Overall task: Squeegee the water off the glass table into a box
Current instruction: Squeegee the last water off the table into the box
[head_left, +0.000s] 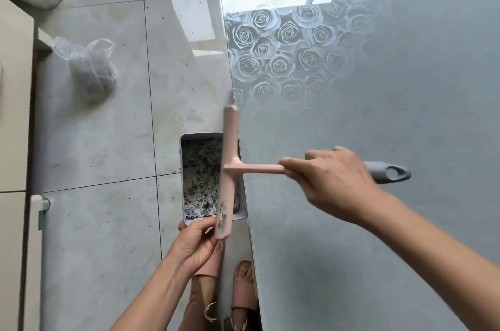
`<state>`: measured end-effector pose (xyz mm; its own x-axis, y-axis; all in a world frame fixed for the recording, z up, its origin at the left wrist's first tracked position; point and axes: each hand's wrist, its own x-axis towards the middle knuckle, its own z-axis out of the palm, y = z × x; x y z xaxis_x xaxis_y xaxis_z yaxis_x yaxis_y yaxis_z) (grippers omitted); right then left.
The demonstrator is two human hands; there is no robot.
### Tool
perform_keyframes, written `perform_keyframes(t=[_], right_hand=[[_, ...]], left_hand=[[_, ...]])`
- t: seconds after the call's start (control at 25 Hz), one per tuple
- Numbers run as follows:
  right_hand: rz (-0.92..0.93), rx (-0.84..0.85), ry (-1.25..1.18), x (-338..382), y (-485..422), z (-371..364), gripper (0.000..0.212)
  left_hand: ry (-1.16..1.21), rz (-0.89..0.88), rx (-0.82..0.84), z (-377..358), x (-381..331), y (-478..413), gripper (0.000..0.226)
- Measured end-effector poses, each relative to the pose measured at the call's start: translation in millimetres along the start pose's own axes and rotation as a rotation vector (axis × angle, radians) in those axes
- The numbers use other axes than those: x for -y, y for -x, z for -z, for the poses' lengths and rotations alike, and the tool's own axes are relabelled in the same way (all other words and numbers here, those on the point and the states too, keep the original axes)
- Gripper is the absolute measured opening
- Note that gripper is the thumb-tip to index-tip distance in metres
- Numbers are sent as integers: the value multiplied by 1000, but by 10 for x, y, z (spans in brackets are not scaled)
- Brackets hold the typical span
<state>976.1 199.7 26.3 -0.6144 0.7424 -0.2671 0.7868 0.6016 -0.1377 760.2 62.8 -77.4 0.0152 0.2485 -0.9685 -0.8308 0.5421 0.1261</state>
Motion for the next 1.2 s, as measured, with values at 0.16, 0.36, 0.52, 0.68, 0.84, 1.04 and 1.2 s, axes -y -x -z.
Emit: perform_keyframes(t=[0.16, 0.36, 0.52, 0.68, 0.84, 1.04, 1.2], right_hand=[[-282, -38, 56, -793, 791, 208, 38], [-401, 145, 7, -914, 935, 145, 56], [-195, 115, -29, -136, -56, -66, 29], [-153, 14, -7, -175, -183, 123, 28], [-386, 132, 31, -990, 157, 456, 35], [-266, 179, 23, -654, -371, 341, 32], [-144, 60, -5, -99, -815, 221, 30]], left_hand=[[46, -41, -27, 1, -75, 2, 19], [30, -26, -26, -83, -166, 20, 19], [10, -8, 10, -93, -159, 19, 25], [8, -18, 12, -133, -275, -10, 17], [-8, -38, 7, -253, -435, -23, 17], [-29, -56, 13, -385, -603, -56, 15], [-42, -54, 38, -386, -652, -26, 18]])
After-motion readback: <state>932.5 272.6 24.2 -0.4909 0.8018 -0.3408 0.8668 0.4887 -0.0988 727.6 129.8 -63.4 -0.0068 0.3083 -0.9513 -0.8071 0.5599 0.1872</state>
